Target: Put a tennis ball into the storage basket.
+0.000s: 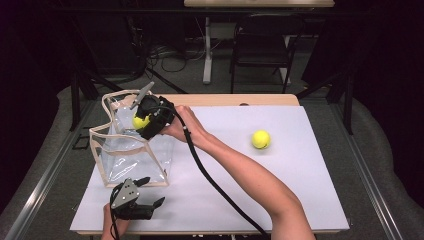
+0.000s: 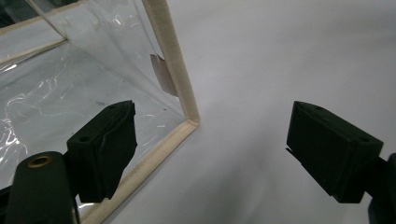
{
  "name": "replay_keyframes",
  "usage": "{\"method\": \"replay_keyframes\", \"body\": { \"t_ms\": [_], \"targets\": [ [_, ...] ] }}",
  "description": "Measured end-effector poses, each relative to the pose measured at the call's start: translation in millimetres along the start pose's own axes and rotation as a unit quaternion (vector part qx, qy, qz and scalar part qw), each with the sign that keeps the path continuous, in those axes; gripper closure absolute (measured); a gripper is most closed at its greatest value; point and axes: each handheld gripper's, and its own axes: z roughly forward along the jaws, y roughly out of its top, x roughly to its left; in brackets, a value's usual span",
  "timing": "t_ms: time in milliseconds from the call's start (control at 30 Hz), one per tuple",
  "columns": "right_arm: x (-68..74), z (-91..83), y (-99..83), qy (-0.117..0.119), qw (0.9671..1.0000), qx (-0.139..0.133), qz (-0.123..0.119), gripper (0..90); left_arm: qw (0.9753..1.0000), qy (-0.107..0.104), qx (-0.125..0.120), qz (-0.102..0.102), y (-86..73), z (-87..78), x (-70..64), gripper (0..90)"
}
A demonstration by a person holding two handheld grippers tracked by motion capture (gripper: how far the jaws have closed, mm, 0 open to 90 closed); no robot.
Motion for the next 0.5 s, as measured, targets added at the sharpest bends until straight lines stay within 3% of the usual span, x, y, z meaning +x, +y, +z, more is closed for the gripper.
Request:
{"method": "replay_keyframes", "body": {
  "t_ms": [267, 500],
  "targets": [
    [0.4, 2.2, -1.0, 0.004, 0.9999, 0.01, 0.001, 23.0, 1.0, 0.001, 0.0, -0.001, -0.1, 0.2, 0.0, 16.0],
    [0.2, -7.9, -0.9, 0.006, 0.9998, -0.017, 0.008, 10.9, 1.0, 0.0, 0.001, -0.001, -0.2, -0.1, 0.1, 16.0]
  ]
}}
